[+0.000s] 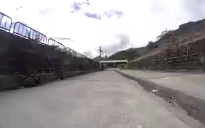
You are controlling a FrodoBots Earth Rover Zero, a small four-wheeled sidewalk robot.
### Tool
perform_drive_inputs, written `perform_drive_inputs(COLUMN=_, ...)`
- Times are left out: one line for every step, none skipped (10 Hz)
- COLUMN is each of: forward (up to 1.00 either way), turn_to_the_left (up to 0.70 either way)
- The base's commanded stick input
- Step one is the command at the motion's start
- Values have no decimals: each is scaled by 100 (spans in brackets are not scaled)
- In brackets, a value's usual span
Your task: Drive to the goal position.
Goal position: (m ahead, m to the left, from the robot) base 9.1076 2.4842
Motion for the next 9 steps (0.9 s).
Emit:
perform_drive_inputs(forward=100, turn_to_the_left=0)
perform_drive_inputs(forward=100, turn_to_the_left=0)
perform_drive_inputs(forward=100, turn_to_the_left=0)
perform_drive_inputs(forward=100, turn_to_the_left=0)
perform_drive_inputs(forward=100, turn_to_the_left=0)
perform_drive_inputs(forward=100, turn_to_the_left=0)
perform_drive_inputs(forward=100, turn_to_the_left=-40)
perform_drive_inputs(forward=100, turn_to_the_left=-40)
perform_drive_inputs(forward=100, turn_to_the_left=-38)
